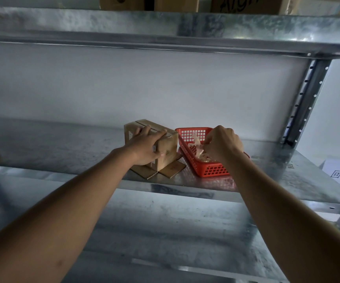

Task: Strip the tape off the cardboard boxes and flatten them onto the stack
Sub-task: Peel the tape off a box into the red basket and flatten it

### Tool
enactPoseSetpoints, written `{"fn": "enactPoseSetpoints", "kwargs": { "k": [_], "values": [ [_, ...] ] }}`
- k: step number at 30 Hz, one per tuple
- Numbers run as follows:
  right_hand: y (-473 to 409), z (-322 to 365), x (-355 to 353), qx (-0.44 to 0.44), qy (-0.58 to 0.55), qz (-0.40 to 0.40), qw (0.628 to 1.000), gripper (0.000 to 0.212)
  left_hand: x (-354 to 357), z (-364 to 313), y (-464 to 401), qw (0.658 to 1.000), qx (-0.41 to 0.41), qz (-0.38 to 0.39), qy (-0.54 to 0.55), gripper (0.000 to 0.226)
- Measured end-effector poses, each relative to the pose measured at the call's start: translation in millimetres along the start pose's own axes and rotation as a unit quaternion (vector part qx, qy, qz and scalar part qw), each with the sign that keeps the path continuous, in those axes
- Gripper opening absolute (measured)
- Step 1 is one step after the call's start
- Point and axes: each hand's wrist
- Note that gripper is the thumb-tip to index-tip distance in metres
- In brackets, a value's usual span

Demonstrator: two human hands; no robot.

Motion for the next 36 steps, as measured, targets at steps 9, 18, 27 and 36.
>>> {"fn": "enactPoseSetpoints", "kwargs": {
  "k": [9, 18, 27, 36],
  "values": [
    [2, -12, -2, -0.001, -0.002, 0.052, 0.999, 0.014, -1, 0, 2, 1.000, 0.000, 0.001, 0.013, 0.084],
    [4, -5, 4, -0.013, -0.054, 0.131, 0.990, 0.041, -2, -1, 2, 1.000, -0.005, 0.005, 0.002, 0.085],
    [5, -16, 0, 0.107, -0.175, 0.106, 0.973, 0.046, -3, -3, 4, 1.000, -0.005, 0.003, 0.012, 0.085],
    [2, -17, 6, -0.101, -0.102, 0.068, 0.987, 0.013, -3, -1, 3, 1.000, 0.002, -0.001, 0.000, 0.085]
  ]
}}
Point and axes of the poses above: each hand's wrist, its own y-axis away from the middle knuckle, its own x-axis out of the palm, z = x × y, and after that the axes turned 4 degrees about x, right-handed
